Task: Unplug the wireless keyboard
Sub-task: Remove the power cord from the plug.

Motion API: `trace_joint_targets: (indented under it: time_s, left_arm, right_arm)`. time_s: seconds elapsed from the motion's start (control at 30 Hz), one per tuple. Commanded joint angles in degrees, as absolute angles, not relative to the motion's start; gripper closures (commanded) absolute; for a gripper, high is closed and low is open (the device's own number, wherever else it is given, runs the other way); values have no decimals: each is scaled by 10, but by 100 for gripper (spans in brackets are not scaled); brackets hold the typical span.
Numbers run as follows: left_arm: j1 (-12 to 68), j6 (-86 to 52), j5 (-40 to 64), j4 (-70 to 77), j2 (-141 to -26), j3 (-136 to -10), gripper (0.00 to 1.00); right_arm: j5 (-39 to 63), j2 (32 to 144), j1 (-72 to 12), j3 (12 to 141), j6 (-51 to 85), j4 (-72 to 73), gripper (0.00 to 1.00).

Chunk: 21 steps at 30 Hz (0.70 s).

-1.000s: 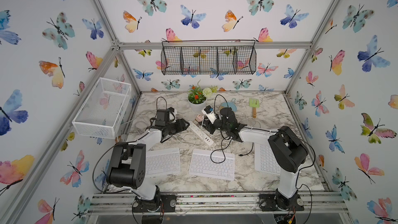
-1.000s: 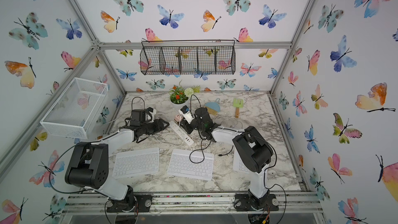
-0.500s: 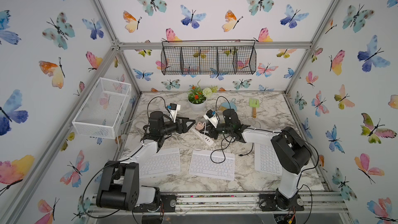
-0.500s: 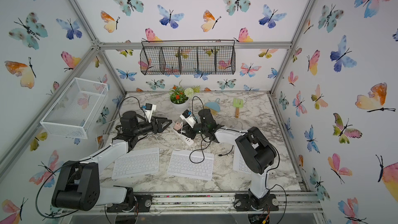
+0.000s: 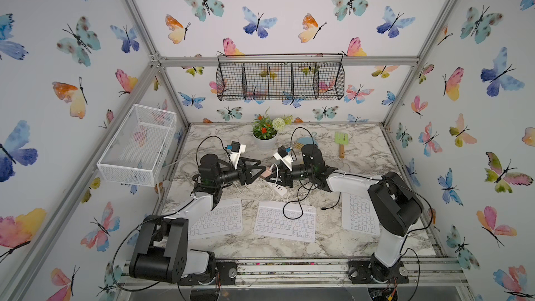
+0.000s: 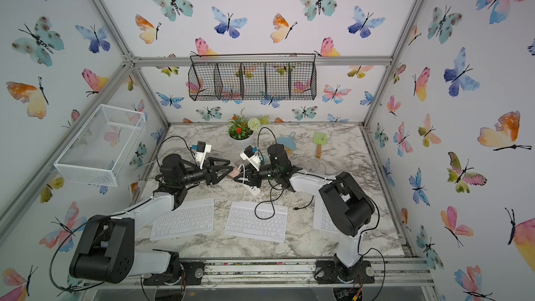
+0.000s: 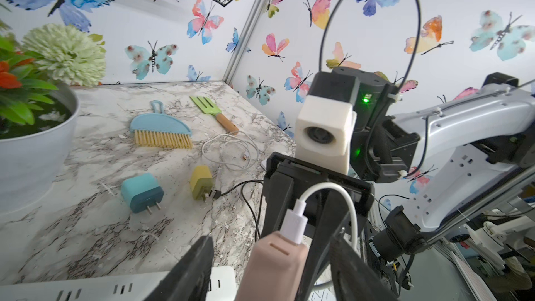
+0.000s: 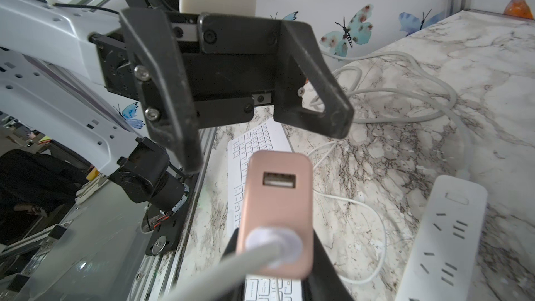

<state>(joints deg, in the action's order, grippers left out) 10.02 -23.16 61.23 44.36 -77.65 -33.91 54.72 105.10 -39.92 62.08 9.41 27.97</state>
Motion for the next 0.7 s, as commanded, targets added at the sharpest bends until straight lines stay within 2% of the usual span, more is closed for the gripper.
trace_joint_targets:
  time_s: [0.0, 0.1, 0.3, 0.67]
  left_arm:
    - [112, -260, 654, 514, -783, -335, 35]
    - [118, -261, 653, 517, -788, -330, 36]
    - [118, -278, 650, 543, -799, -325, 48]
    - [124, -316, 669, 599, -832, -319, 44]
  right_arm:
    - [585, 1040, -391, 631, 119, 314, 81]
    - [594, 1037, -389, 631, 133, 331, 81]
    - [607, 1038, -387, 635, 136, 330, 81]
    - [616, 1040, -387, 639, 142, 334, 81]
